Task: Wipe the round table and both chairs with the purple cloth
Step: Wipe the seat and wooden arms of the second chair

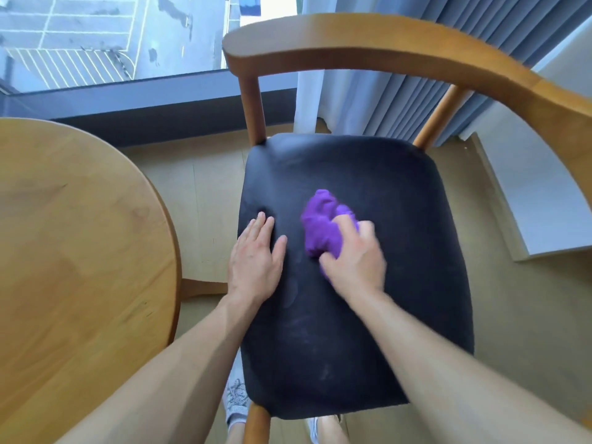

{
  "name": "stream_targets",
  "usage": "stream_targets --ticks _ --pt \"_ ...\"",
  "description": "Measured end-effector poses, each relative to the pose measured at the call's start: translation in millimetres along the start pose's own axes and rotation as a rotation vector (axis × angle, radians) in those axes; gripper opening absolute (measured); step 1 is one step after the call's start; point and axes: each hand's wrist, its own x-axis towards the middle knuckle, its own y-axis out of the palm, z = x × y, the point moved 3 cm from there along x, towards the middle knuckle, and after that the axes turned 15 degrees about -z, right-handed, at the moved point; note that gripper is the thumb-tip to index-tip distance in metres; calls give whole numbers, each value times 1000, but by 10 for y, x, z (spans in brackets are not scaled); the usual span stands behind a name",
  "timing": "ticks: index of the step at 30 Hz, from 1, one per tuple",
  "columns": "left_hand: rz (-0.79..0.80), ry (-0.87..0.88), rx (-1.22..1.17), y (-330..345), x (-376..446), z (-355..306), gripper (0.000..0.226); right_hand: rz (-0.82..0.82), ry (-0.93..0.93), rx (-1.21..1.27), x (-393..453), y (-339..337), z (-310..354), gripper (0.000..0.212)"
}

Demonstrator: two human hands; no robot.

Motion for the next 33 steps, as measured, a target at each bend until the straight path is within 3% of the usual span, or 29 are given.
stream_targets --ticks 2,5,8,11,14,19,22,26,30,31,33 --pt "48 -191 -243 -105 38 -108 45 182 -72 87 -209 81 225 53" --pt "53 -418 -493 -299 -34 -185 38 386 -36 347 -336 38 368 49" --pt "149 -653 -796 -445 -180 -120 58 447 25 544 -338 -167 382 51" --pt "137 -720 -929 -632 -248 -46 75 523 23 675 -337 -413 450 43" --pt "67 -562 -901 -886 -235 -81 67 462 -73 625 -345 -634 572 41" --pt "-70 -1 -541 -1548 -295 -314 31 212 -331 405 -461 -1043 856 47" --pt "-141 224 -384 -2042 -471 -362 40 40 -449 286 -646 -1289 1068 42" --pt "-118 267 -353 -2792 -811 -291 53 -127 -495 326 -1087 -1716 1434 37" --pt "-99 248 -323 -3532 -1184 -155 67 -98 -455 580 -1601 -2069 1879 52" --pt "-90 248 -286 -3715 -1318 -100 68 -87 -464 599 -1766 -2122 1996 58" --pt "-103 270 -207 -4018 -1578 19 47 -85 -475 596 -2089 -2193 2187 59"
